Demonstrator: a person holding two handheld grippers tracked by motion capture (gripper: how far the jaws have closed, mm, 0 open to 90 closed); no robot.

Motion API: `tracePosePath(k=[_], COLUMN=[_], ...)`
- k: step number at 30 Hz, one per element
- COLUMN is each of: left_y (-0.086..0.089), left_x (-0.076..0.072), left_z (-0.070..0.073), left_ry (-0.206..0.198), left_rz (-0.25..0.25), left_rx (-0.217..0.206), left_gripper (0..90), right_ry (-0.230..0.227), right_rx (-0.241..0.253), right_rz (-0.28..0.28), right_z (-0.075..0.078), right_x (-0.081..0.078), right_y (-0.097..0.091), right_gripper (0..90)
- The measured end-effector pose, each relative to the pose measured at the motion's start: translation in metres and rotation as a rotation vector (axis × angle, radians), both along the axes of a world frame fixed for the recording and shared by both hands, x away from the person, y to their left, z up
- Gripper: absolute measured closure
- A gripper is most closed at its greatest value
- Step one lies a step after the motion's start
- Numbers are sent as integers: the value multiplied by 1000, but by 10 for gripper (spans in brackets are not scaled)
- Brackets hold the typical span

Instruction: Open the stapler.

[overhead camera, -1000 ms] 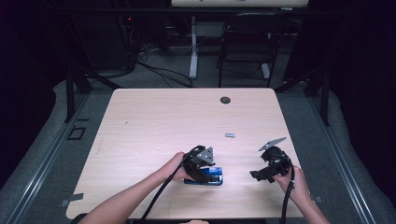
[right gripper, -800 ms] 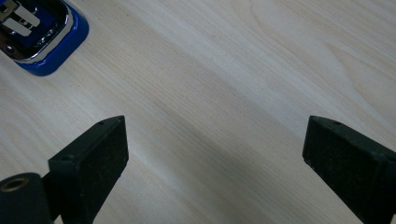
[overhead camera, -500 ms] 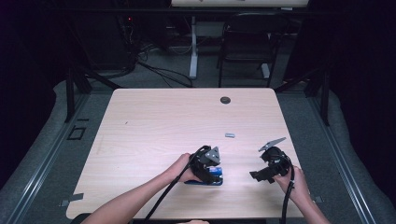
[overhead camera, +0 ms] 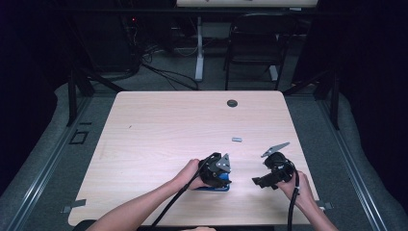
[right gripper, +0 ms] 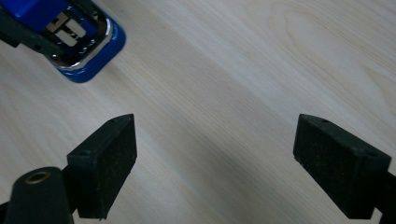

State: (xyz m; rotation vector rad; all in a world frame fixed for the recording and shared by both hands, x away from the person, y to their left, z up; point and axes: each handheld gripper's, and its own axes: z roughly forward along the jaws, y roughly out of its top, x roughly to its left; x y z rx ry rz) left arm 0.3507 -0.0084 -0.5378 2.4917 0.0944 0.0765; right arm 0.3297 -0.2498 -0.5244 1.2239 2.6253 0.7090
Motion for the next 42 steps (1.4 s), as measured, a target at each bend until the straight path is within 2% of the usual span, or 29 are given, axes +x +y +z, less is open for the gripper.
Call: tracePosePath(k=[5,7,9,11,15,18,19,20,24,26,29,34,36,38,42], left_y=[9,12,13,15,19,22,22,23,24,25,28,32,32,33,33], left_x=[3,4,3,2,3,5,5,5,4,5,4,3,2,1,2], left_z=[9,12,13,16,20,22,22,22,24,25,26,29,30,30,30], left_ry=[18,24,21,16,17,18,20,20,14,12,8,2,1,-8,-11], left_rz=[-8,-9,-12,-14,-21,-23,-22,-23,-30,-33,-35,-40,-39,-38,-38], left_rx=[-42,-51,-59,-61,-68,-81,-86,-92,-93,-90,-106,-106,-107,-113,-112], left_gripper=[638,640,641,642,645,647,648,648,650,650,651,652,652,653,653], right_ry=[-15,-24,-31,-35,-68,-72,-80,-88,-59,-46,-27,-12,-23,-31,-22], right_rx=[-14,-8,21,18,23,31,30,43,128,154,164,177,170,190,210], right_rz=[53,49,44,43,59,96,109,110,122,133,157,167,171,155,167], right_z=[0,0,0,0,3,4,4,4,3,2,-1,-5,-5,-3,0], right_x=[-4,-5,-5,-6,-8,-9,-9,-9,-4,-3,-2,2,3,3,3], right_y=[10,12,14,17,27,36,38,41,51,58,66,78,80,79,79], right_gripper=[117,134,142,172,309,476,562,595,778,823,857,872,871,870,872])
